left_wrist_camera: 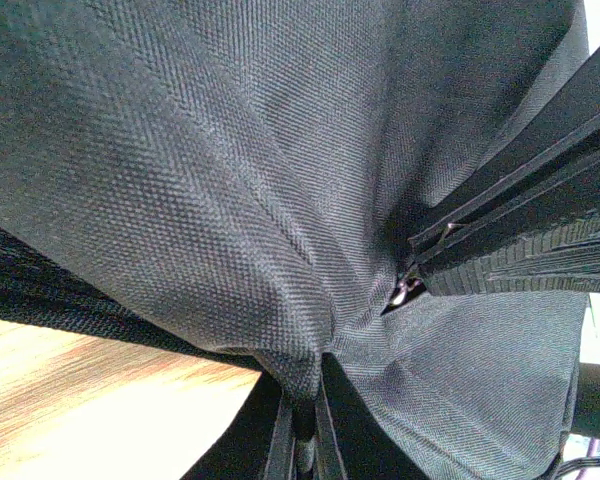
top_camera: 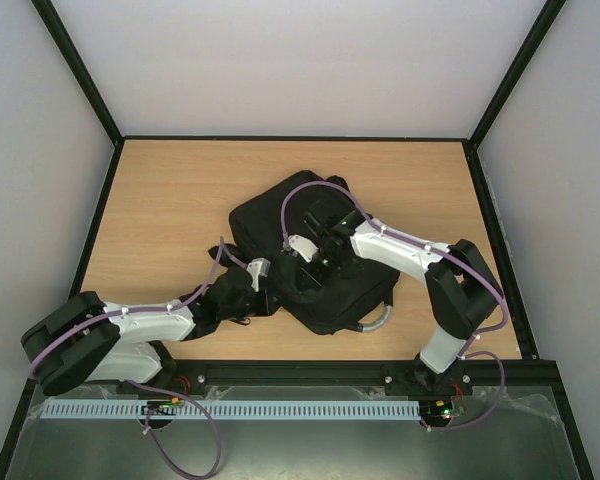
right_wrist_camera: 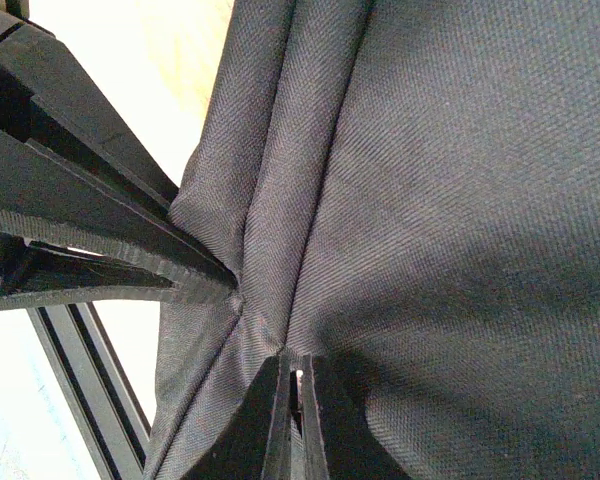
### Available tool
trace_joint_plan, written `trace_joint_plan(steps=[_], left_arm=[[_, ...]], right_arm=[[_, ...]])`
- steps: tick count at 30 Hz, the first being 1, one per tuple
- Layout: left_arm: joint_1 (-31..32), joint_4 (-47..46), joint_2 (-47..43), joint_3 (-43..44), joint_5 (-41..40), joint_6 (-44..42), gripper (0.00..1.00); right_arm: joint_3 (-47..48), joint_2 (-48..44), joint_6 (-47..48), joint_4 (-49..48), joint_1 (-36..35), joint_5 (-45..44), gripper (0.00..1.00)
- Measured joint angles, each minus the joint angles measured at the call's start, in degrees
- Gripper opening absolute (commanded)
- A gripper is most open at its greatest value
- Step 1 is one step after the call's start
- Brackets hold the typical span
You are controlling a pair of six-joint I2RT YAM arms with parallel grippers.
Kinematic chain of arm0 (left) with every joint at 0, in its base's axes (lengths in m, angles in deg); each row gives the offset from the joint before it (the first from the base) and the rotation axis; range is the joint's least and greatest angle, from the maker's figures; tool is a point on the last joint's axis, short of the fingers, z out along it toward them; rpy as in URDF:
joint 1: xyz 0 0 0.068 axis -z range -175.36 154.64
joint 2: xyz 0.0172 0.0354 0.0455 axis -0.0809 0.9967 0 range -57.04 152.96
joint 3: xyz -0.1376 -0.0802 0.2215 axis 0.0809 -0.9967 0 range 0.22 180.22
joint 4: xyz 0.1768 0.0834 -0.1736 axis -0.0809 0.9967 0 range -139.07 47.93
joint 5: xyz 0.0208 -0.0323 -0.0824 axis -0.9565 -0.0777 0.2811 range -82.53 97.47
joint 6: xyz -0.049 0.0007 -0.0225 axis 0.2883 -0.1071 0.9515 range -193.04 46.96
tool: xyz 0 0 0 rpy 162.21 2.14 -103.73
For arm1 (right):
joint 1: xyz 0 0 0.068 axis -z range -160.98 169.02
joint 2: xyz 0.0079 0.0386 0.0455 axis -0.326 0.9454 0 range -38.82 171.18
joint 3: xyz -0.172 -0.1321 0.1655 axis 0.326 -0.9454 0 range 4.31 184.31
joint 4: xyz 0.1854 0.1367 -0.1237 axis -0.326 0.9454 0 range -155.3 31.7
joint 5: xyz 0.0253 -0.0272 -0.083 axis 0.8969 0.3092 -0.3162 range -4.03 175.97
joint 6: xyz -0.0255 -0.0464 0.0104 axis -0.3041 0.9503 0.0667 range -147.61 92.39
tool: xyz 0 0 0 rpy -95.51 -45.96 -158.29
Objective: Pack the student bag
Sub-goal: Zip the student bag at the center of the board.
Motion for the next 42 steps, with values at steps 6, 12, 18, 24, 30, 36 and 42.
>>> trace_joint_plan(steps=[6, 12, 18, 24, 30, 36, 42], left_arm=[[0.00, 0.13, -0.07, 0.00, -0.24, -0.02, 0.02], [0.00, 1.16, -1.66, -0.04, -1.03, -0.02, 0.02], [0.09, 1.27, -2.32, -0.28, -1.68, -0.15, 0.02], [0.09, 1.27, -2.32, -0.42, -1.86, -0.17, 0.02], [0.09, 1.81, -2.97, -0.46, -2.05, -0.35, 0.02], [0.09, 2.73, -3.65, -0.46, -2.54, -0.81, 0.02], [0.09, 2.91, -3.91, -0.46, -2.78, -1.03, 0.02]], right_arm=[[-0.48, -1.33, -0.44, -0.39, -0.37, -2.64, 0.01], [-2.86, -5.79, -0.68, -1.53, 0.20, -6.01, 0.01], [-4.20, -9.22, -1.16, -1.84, 4.79, -7.08, 0.01], [-5.81, -12.24, -1.29, -2.12, 10.12, -7.39, 0.01], [-6.97, -14.51, -1.05, -2.47, 15.30, -7.37, 0.01], [-7.76, -15.96, 0.22, -2.54, 21.33, -7.17, 0.01], [-7.76, -16.44, 1.79, -2.54, 26.77, -5.66, 0.01]])
